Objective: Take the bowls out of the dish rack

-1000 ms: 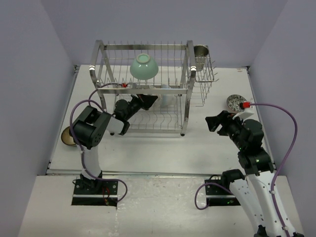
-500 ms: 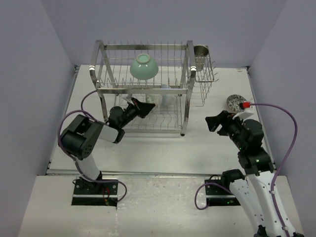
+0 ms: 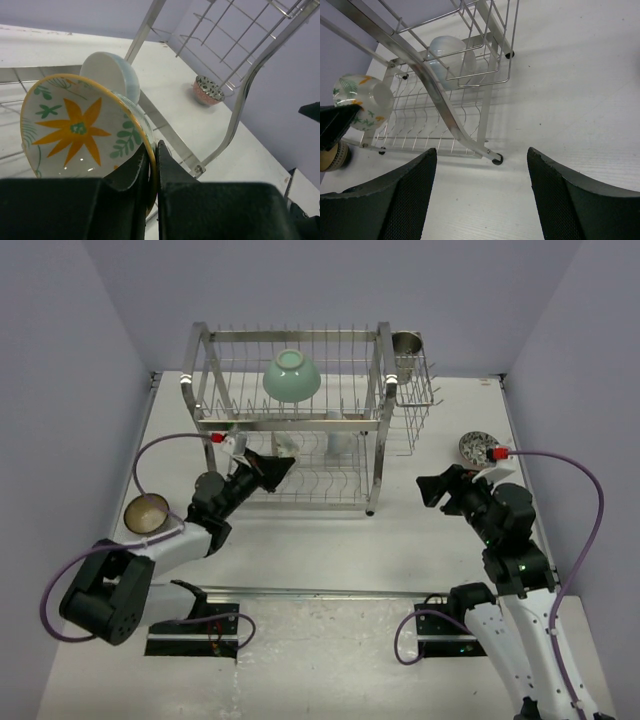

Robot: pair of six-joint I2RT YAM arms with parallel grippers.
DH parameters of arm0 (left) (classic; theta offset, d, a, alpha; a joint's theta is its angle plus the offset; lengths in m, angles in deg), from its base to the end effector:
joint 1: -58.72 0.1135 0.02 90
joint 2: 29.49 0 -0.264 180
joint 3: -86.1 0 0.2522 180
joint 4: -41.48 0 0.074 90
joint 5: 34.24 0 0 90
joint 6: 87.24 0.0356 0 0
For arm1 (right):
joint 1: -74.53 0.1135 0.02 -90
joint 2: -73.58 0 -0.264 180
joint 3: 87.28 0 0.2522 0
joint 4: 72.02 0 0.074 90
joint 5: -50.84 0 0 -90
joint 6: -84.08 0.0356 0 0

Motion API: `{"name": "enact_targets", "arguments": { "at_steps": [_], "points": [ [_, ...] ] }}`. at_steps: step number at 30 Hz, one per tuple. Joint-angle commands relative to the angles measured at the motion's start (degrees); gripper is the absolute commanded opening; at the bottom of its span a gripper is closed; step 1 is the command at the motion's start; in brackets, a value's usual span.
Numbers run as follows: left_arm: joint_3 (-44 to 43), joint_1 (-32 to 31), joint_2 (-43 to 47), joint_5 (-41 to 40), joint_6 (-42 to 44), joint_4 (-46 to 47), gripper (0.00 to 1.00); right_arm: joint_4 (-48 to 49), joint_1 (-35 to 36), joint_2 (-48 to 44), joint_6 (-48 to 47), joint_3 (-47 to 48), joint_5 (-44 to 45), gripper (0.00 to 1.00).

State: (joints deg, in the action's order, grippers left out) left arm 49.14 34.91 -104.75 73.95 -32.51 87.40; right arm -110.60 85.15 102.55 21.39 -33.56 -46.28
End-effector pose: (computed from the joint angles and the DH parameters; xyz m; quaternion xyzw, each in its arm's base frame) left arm 0.2312 -0.1142 0.2268 0.0534 0.6589 -0.4569 0.5952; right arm 0.1213 0.0272 0.3208 0.0761 0.7828 0.2463 0.5663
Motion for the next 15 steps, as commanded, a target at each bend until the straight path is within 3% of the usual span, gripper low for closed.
{"name": "enact_targets", "arguments": {
  "at_steps": [1,4,9,13,15],
  "points": [
    [2.8,-0.8,10.0,-4.6,5.5,-7.3,0.0,1.6,0.4,-0.7,-0.9,1.3,-1.1,0.74],
    [6.1,-1.7,23.6,-7.6,6.7,-17.4,0.0,1.8,0.4,-1.3,-0.9,1.2,-1.1,0.74],
    [8.9,-2.1,35.1,-9.1,7.4,-30.1,0.0,2.1,0.4,-1.3,-0.8,1.2,-1.6,0.74],
    [8.7,-2.2,47.8,-17.2,5.5,-46.1,0.0,1.9,0.4,-1.4,-0.8,1.7,-2.2,0.74],
    [4.6,-2.2,50.8,-22.6,4.9,-53.8,0.0,1.8,0.4,-1.5,-0.7,1.8,-2.4,0.74]
  ]
}}
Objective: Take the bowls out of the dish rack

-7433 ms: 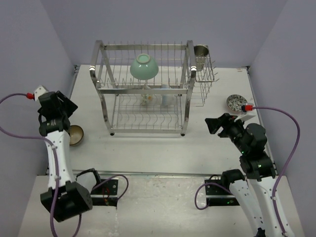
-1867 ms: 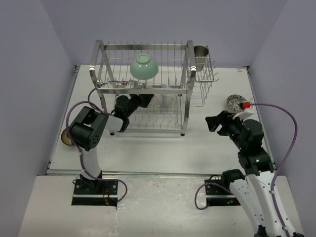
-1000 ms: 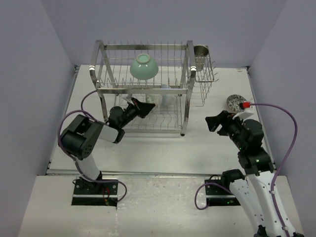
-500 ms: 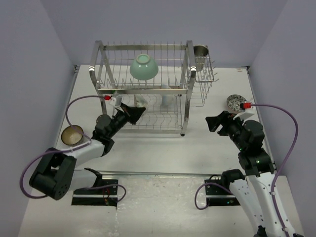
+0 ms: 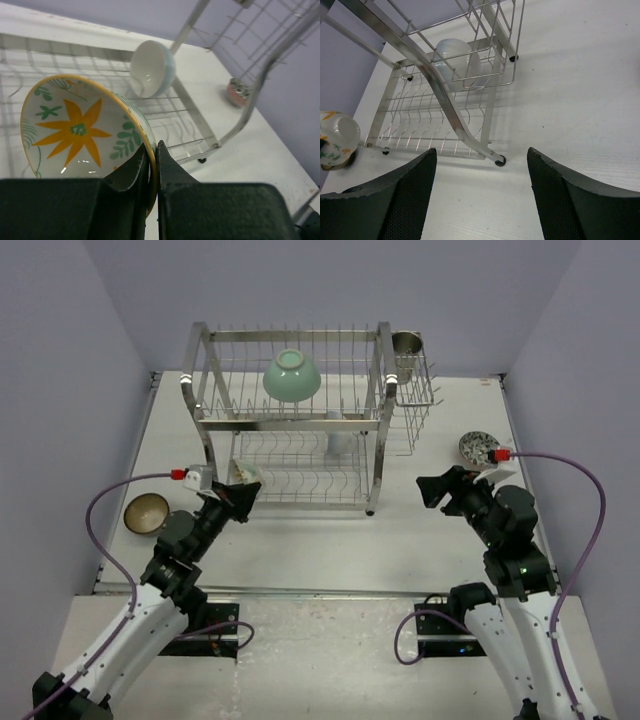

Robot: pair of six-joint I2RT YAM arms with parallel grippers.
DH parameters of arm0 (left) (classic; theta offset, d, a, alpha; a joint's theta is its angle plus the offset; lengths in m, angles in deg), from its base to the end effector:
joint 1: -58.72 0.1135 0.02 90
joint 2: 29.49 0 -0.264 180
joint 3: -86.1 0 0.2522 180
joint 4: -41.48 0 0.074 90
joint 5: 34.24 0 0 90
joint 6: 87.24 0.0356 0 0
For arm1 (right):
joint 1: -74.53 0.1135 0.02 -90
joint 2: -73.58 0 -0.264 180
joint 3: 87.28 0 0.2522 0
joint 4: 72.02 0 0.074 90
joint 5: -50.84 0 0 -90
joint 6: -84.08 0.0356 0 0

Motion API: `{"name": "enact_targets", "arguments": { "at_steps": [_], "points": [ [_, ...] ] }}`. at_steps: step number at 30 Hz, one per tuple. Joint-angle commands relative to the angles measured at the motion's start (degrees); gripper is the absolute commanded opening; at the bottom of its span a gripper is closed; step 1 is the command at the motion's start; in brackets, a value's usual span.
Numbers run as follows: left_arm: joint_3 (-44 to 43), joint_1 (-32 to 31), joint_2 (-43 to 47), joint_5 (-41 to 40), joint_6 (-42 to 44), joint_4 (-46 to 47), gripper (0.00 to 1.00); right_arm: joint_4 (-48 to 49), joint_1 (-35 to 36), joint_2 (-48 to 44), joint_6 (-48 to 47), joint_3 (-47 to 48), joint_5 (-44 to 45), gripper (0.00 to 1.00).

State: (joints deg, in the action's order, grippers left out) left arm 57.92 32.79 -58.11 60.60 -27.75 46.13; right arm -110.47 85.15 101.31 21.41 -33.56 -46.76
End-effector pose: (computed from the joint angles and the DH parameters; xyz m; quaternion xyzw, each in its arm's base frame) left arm 0.1333 -0.0681 0.2461 0.0037 0.6807 -0.3714 0.6314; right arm 0.1168 0.0267 0.3233 0.0720 0.7757 0.2520 0.5741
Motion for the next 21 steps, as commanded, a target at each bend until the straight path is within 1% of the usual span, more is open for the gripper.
{"name": "enact_targets", "arguments": {
  "at_steps": [1,2,3,4,5,6,7,8,9,10,12,14,15,16,17,21],
  "points": [
    [-6.0,-0.1,5.4,-15.4,-1.2,-22.0,0.0,1.7,0.4,-0.5,-0.7,1.6,-1.9,0.74],
    [-10.2,-0.1,5.4,-18.9,-2.3,-26.8,0.0,1.7,0.4,-0.7,-0.7,1.5,-2.0,0.74],
    [-12.5,-0.1,5.2,-22.3,-3.7,-31.2,0.0,1.7,0.4,-0.7,-0.6,1.3,-2.1,0.74],
    [-14.7,-0.1,4.5,-28.2,-6.8,-39.8,0.0,1.7,0.4,-0.8,-0.6,1.3,-2.1,0.74],
    [-18.6,-0.1,4.0,-30.7,-8.4,-43.5,0.0,1.5,0.4,-0.9,-0.7,1.1,-2.1,0.74],
    [-20.4,-0.1,3.4,-33.0,-9.9,-46.6,0.0,1.5,0.4,-1.1,-0.6,1.1,-2.1,0.74],
    [-21.9,-0.1,1.7,-37.6,-13.8,-52.9,0.0,1.6,0.4,-1.2,-0.6,1.0,-2.2,0.74],
    [-24.9,-0.2,0.4,-39.7,-15.9,-55.8,0.0,1.6,0.4,-1.3,-0.6,1.0,-2.2,0.74],
    [-26.5,-0.2,-1.0,-41.5,-17.9,-61.4,0.0,1.6,0.4,-1.3,-0.6,1.1,-2.3,0.74],
    [-27.9,-0.2,-4.0,-44.4,-20.7,-63.5,0.0,1.4,0.4,-1.3,-0.6,1.2,-2.2,0.74],
    [-30.2,-0.2,-5.3,-45.8,-21.4,-64.6,0.0,1.4,0.4,-1.3,-0.6,1.3,-2.3,0.74],
    [-28.6,-0.2,-3.2,-42.5,-16.5,-59.8,0.0,1.2,0.4,-1.5,-0.6,1.4,-2.3,0.74],
    [-27.9,-0.2,-2.5,-40.7,-15.0,-55.7,0.0,1.2,0.5,-1.6,-0.6,1.5,-2.3,0.74],
    [-27.4,-0.2,-1.9,-38.5,-13.2,-55.1,0.0,1.3,0.4,-1.6,-0.6,1.5,-2.3,0.74],
    [-27.3,-0.2,-1.7,-38.8,-14.0,-55.5,0.0,1.2,0.4,-1.5,-0.6,1.6,-2.2,0.74],
    [-29.8,-0.2,-3.9,-45.7,-19.7,-64.5,0.0,1.1,0.4,-1.4,-0.6,1.8,-2.5,0.74]
  ]
}}
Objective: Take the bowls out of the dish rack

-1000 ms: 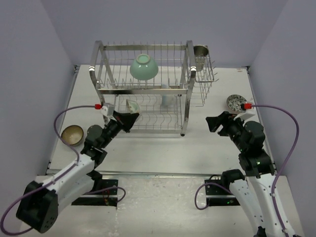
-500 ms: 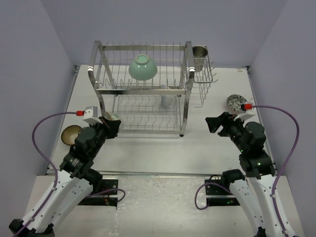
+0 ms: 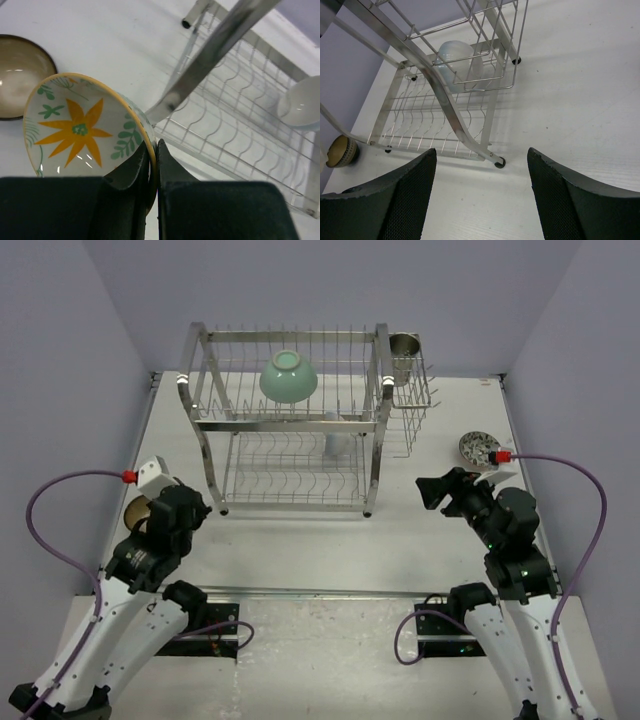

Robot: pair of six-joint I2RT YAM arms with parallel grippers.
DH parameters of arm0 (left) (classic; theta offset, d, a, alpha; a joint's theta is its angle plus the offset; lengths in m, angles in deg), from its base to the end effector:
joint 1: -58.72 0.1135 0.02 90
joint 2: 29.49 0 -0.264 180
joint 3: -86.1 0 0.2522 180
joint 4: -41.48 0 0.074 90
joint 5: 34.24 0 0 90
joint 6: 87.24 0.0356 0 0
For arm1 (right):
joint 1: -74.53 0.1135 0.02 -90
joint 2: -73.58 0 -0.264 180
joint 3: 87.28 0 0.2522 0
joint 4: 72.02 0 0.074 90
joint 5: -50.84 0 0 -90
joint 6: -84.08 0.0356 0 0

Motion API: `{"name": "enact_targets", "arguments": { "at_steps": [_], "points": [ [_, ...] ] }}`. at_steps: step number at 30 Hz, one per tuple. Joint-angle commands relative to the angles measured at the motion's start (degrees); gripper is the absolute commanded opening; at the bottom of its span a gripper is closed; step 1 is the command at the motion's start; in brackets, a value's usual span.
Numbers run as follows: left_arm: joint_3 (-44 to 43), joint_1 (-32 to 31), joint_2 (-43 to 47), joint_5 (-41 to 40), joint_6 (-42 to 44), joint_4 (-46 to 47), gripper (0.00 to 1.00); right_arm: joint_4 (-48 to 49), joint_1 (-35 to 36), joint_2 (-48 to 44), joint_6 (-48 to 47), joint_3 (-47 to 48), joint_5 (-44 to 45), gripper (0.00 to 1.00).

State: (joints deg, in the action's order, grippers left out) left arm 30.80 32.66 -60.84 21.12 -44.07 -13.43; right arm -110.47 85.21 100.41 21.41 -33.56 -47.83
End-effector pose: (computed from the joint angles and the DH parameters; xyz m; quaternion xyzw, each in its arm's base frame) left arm 0.1109 -0.0317 0.3001 -0.2940 0.7907 -0.0710 0.5323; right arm 0.1133 0.0268 0.3248 0.0646 0.7713 0.2607 0.5771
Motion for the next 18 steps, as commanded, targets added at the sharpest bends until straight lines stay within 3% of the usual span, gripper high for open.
{"name": "enact_targets", "arguments": {
  "at_steps": [1,4,8,14,18],
  "points": [
    [-4.6,0.0,-3.5,-8.9,-4.7,-6.7,0.0,1.0,0.3,-0.6,-0.6,1.7,-1.5,0.74],
    [-8.9,0.0,-9.9,-14.3,-10.1,-16.5,0.0,1.2,0.3,-0.6,-0.6,1.5,-1.7,0.74],
    [-12.7,1.8,-17.8,-18.8,-14.3,-20.3,0.0,1.0,0.3,-0.6,-0.6,1.4,-1.8,0.74],
    [-10.5,18.9,-22.4,-5.5,3.3,-3.7,0.0,0.6,0.3,-1.0,-0.7,1.6,-1.9,0.74],
    [-9.4,27.5,-26.4,3.3,9.2,2.2,0.0,0.5,0.3,-1.1,-0.6,1.3,-2.1,0.74]
  ]
}}
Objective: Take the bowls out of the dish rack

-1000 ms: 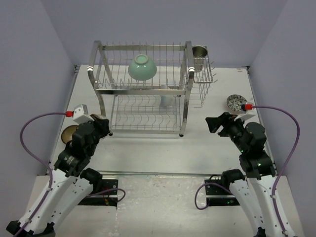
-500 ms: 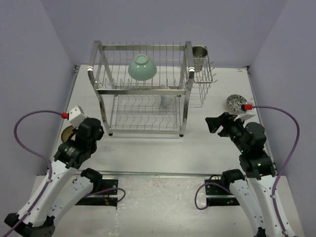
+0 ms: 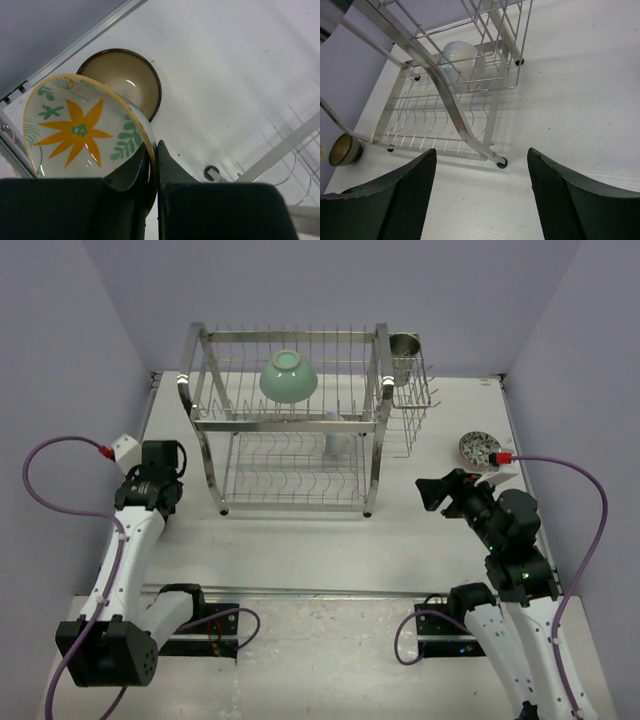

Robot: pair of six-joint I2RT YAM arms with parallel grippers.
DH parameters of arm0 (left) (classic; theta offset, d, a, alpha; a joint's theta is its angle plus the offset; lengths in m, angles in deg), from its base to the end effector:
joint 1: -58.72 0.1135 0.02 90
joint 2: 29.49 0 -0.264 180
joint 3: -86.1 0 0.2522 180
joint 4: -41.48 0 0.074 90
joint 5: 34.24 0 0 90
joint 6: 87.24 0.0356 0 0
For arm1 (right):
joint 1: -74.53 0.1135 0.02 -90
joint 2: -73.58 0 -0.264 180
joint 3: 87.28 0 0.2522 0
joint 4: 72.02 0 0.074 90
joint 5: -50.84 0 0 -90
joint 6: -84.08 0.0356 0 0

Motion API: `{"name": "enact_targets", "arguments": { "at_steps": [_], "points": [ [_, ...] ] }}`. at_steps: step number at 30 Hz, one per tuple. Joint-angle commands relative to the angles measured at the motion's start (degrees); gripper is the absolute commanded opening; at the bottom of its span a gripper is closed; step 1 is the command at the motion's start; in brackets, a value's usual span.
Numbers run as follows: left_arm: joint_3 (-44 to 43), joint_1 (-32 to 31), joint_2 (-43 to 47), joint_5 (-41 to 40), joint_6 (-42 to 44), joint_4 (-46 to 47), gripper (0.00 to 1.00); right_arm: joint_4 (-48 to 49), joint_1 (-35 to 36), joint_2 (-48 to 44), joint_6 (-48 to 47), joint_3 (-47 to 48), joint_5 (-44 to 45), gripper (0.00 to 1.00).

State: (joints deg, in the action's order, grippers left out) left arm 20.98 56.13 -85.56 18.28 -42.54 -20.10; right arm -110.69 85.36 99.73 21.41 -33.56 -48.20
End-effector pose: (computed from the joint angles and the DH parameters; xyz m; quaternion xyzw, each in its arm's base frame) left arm 0.1847 0.0133 0.2911 -0.4227 0.7977 0.1546 0.4015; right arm 0.1106 0.0269 0.3256 0.0609 0.7690 0.2646 0.5787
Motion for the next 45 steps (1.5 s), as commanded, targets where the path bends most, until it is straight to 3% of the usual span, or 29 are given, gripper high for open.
{"name": "enact_targets", "arguments": {
  "at_steps": [1,13,26,29,30,36,41,45],
  "points": [
    [0.4,6.6,-2.5,7.6,8.6,10.6,0.0,0.7,0.2,-0.5,-0.7,1.3,-1.7,0.74],
    [0.2,11.5,-16.7,10.9,12.3,15.6,0.0,1.0,0.2,-0.9,-0.7,1.0,-0.9,0.74],
    [-0.3,13.7,-19.6,8.4,10.9,13.2,0.0,1.0,0.2,-1.1,-0.6,1.0,-0.8,0.74],
    [-0.2,14.2,-20.7,9.3,11.1,13.6,0.11,1.2,0.2,-1.3,-0.7,0.7,-0.9,0.74],
    [-0.2,14.5,-21.3,9.7,11.1,13.8,0.19,1.1,0.2,-1.4,-0.6,0.7,-0.8,0.74],
    [-0.1,15.3,-22.2,10.7,10.8,14.8,0.39,1.3,0.2,-1.6,-0.6,0.6,-1.1,0.74],
    [-0.5,15.4,-19.9,10.1,10.1,14.9,0.44,1.3,0.2,-1.8,-0.7,0.6,-1.2,0.74],
    [-2.6,15.4,-12.2,11.1,9.5,13.3,0.46,1.6,0.2,-1.4,-0.7,0.6,-1.3,0.74]
  ]
}}
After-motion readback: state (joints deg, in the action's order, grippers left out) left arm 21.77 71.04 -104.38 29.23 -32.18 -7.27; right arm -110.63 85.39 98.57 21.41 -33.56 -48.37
